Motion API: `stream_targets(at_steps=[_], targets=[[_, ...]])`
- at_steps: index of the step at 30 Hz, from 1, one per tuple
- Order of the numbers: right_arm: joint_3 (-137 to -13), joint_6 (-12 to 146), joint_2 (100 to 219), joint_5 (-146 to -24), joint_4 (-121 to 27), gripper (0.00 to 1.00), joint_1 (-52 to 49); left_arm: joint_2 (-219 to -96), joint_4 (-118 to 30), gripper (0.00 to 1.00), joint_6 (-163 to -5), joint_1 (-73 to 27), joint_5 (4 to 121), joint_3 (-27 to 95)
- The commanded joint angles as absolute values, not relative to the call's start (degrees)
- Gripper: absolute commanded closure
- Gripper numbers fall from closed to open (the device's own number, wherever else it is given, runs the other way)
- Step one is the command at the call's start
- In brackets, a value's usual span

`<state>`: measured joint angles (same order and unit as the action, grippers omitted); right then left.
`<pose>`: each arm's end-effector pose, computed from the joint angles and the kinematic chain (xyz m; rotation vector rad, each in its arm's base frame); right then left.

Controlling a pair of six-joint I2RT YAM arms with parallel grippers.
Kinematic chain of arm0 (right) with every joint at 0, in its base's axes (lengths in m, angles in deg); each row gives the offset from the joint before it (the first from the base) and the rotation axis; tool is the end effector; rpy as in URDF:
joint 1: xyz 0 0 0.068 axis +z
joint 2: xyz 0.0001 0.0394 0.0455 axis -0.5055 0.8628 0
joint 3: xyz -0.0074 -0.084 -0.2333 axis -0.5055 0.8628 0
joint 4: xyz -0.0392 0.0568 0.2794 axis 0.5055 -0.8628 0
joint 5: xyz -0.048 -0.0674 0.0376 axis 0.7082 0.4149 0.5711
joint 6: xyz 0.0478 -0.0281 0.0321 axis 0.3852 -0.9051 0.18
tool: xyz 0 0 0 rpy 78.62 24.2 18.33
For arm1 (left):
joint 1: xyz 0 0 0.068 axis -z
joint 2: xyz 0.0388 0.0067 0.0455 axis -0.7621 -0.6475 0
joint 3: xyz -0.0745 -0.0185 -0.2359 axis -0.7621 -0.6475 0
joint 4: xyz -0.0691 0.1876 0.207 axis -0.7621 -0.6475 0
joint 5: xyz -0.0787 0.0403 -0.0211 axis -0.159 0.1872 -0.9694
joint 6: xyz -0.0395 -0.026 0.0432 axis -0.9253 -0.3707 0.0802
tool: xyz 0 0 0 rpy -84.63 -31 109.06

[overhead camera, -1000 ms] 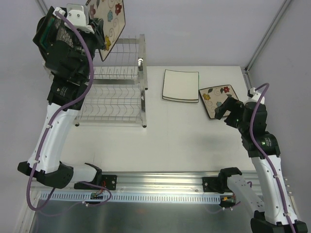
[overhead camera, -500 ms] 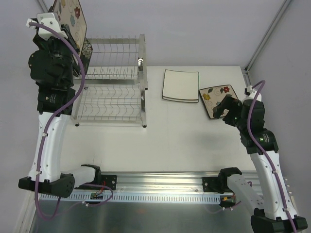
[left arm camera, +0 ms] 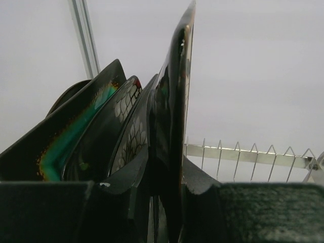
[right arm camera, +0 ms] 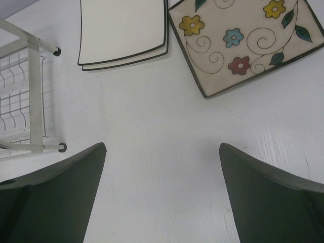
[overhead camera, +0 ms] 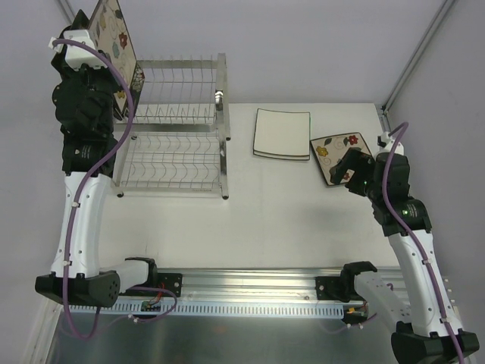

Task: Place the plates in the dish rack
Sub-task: Insert the plate into the dish rack

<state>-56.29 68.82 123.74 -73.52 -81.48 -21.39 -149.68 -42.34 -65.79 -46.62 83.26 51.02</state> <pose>0.2197 0.0315 0.3451 0.0382 1.9925 0.1327 0.2747 -0.0039 0.5402 -0.0959 1.1466 0.1771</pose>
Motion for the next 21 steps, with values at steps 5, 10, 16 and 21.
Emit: stream_targets(at_steps=[5,10,16,21], targets=[[-58.4,67.8,124.5,-74.5,-79.3,0.01,-21.6,-147.1,-27.0,1.00,-71.0,-48.9,77.4,52.2],[-58.3,67.8,124.6,-74.7,-79.2,0.00,-21.6,-147.7,-26.6,1.00,-71.4,-49.1,76.3,52.0],[-58.3,67.6,124.7,-74.5,-79.2,0.00,-21.7,-147.6,-25.2,1.00,-71.8,-49.1,75.7,51.3],[-58.1,67.7,124.4,-74.4,-79.2,0.01,-21.7,-147.8,-25.3,1.00,-71.7,-49.2,76.5,50.6]])
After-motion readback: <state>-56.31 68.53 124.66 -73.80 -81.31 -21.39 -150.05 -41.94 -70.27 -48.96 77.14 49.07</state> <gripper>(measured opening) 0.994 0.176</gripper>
